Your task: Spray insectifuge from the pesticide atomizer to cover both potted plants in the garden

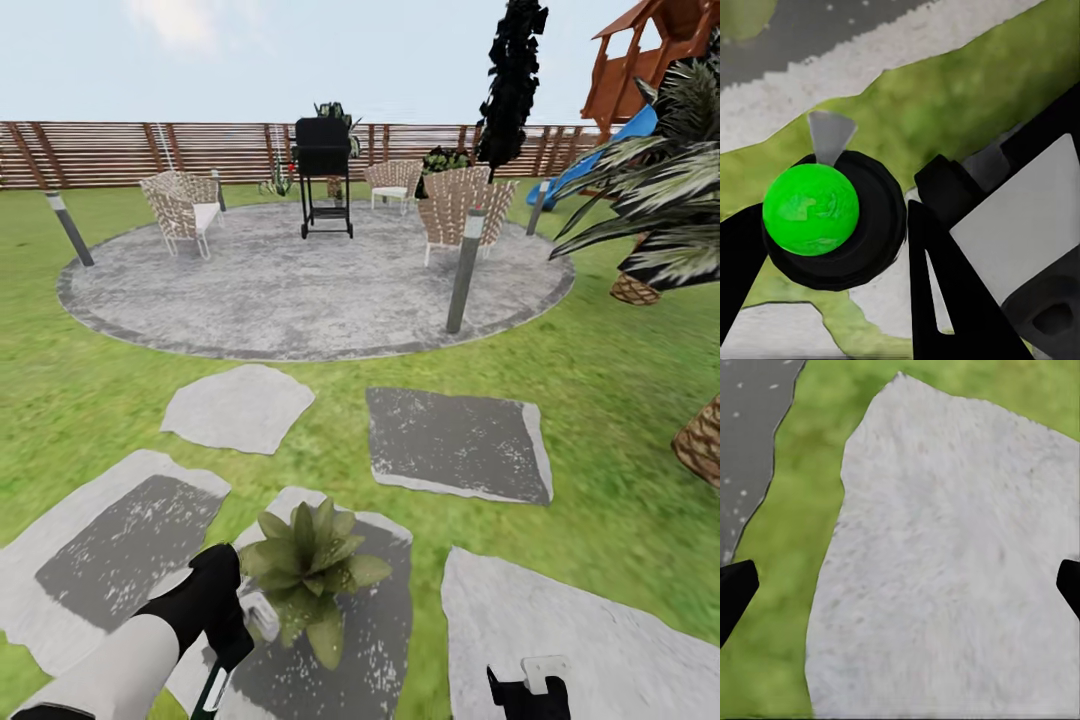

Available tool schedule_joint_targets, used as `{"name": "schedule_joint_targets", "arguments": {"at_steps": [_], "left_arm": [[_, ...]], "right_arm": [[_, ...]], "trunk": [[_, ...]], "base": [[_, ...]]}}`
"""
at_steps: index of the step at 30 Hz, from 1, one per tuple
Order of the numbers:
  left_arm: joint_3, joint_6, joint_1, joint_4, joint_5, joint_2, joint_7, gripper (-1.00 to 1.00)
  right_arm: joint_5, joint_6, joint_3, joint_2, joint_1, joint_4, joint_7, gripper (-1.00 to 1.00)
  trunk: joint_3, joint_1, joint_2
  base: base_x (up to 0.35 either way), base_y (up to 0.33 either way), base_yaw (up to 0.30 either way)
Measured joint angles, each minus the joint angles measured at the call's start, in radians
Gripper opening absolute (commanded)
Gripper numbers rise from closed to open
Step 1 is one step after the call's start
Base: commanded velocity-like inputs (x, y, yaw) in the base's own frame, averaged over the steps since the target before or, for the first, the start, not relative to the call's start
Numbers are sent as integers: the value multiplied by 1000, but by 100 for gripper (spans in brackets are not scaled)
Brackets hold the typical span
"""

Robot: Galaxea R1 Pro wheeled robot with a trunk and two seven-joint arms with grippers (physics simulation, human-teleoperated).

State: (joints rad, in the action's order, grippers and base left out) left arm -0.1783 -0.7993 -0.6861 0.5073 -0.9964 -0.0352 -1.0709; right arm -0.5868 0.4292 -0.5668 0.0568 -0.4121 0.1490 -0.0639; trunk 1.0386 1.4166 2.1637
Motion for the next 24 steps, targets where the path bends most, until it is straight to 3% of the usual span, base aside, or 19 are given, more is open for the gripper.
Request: {"name": "schedule_joint_targets", "arguments": {"at_steps": [9, 24], "left_arm": [[0, 0, 0, 0, 1, -1, 1, -100], [1, -2, -14, 17, 13, 13, 41, -100]], "right_arm": [[0, 0, 0, 0, 0, 0, 0, 100], [0, 0, 0, 0, 0, -1, 0, 100]], "trunk": [[0, 0, 0], [0, 0, 0]], "base": [[-159, 151, -153], [-3, 2, -7]]}}
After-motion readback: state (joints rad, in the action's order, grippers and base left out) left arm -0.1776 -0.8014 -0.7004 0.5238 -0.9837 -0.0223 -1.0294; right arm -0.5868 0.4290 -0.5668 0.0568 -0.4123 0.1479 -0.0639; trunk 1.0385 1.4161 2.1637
